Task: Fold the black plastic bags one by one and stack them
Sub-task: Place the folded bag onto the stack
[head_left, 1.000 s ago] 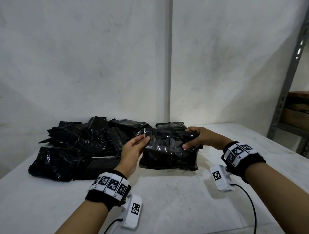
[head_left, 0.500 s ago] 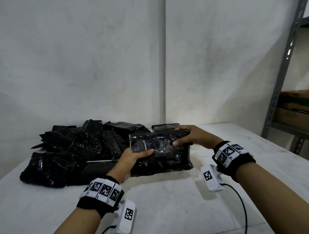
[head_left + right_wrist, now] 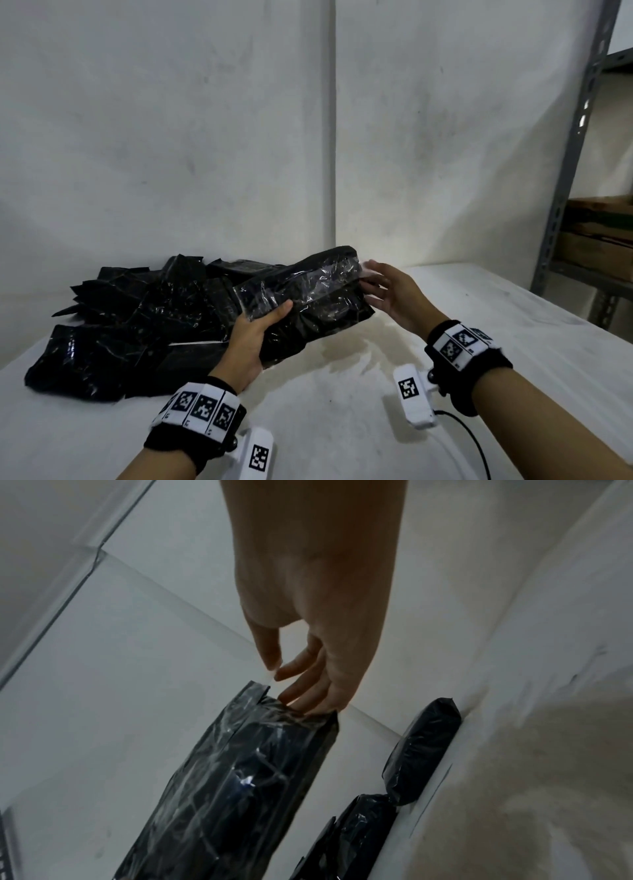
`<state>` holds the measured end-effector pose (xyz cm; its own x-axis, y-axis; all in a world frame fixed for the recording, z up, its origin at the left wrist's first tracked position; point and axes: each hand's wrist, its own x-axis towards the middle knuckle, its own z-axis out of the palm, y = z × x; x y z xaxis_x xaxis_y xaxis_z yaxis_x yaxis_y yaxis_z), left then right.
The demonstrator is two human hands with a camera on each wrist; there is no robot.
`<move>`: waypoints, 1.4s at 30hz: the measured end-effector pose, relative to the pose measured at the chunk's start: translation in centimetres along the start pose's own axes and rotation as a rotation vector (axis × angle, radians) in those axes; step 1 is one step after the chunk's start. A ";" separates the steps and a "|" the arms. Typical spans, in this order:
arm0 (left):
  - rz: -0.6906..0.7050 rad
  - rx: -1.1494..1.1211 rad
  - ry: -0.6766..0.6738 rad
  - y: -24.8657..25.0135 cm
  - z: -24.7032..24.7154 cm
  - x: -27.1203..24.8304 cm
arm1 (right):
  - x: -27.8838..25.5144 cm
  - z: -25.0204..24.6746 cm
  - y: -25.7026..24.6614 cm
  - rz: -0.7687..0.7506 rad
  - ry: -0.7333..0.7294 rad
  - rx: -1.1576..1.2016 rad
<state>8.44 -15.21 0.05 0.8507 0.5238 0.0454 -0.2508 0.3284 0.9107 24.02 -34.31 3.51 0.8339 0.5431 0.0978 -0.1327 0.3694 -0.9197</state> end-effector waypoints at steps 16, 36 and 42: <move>-0.008 -0.022 -0.064 0.1 0.3 0.2 | 0.1 1.0 1.1 -0.099 0.067 -0.006; -0.021 0.040 -0.043 0.5 0.4 0.8 | -0.1 -0.5 0.4 0.020 -0.125 -0.344; -0.062 0.088 -0.069 0.2 1.0 1.3 | 0.6 -0.2 1.2 -0.016 -0.133 -0.300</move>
<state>9.96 -15.29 0.74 0.8940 0.4479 0.0130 -0.1575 0.2870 0.9449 24.50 -33.73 2.41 0.7549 0.6400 0.1434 0.0596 0.1508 -0.9868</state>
